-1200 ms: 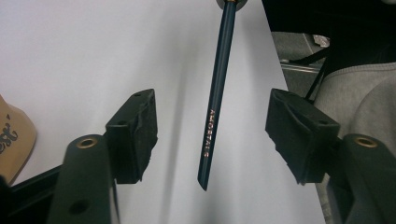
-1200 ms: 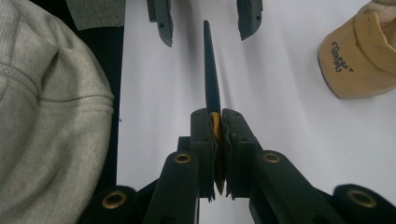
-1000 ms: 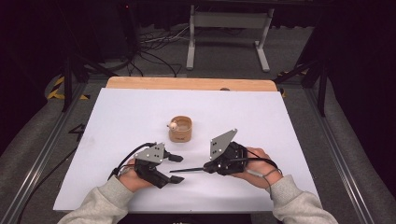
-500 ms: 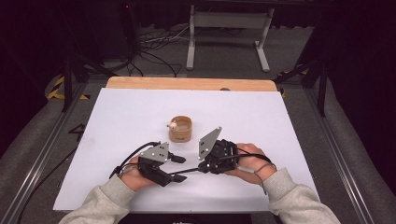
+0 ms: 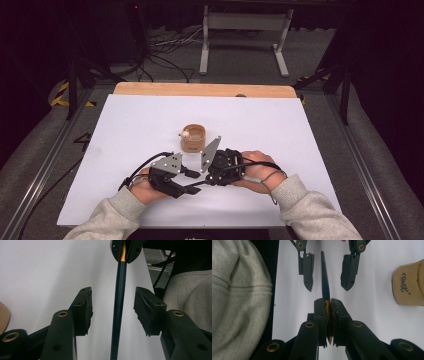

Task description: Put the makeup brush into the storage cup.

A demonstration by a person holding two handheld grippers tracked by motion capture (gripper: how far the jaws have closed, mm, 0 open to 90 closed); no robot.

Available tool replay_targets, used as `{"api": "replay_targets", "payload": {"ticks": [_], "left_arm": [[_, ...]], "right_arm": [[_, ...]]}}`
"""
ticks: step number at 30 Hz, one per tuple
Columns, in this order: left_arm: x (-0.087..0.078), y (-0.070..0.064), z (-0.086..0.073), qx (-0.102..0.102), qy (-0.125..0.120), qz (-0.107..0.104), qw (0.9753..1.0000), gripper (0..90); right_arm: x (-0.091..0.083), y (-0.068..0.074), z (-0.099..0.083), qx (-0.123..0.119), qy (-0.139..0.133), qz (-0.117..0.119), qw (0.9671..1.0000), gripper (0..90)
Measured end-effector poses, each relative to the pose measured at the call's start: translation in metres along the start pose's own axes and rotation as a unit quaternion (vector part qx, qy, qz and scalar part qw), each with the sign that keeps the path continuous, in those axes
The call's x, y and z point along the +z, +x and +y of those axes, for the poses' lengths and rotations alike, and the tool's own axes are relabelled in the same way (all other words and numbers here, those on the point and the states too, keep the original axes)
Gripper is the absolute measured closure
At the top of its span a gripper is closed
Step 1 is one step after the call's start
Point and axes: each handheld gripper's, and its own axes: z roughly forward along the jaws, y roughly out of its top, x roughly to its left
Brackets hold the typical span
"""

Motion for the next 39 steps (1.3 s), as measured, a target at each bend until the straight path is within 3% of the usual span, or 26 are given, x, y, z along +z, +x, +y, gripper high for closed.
{"api": "replay_targets", "payload": {"ticks": [17,25,39], "left_arm": [[0.002,-0.001,0.0,0.001,0.022,-0.002,0.9998,63.8],[0.005,-0.003,0.0,0.009,0.032,0.001,0.9994,80.7],[0.007,-0.005,0.0,0.019,0.046,0.008,0.9987,82.1]], "right_arm": [[0.007,-0.001,0.013,-0.01,0.017,0.01,0.9998,84.3],[0.01,-0.003,0.015,-0.014,0.02,0.01,0.9997,84.3],[0.013,-0.005,0.014,-0.01,0.014,0.016,0.9997,84.2]]}}
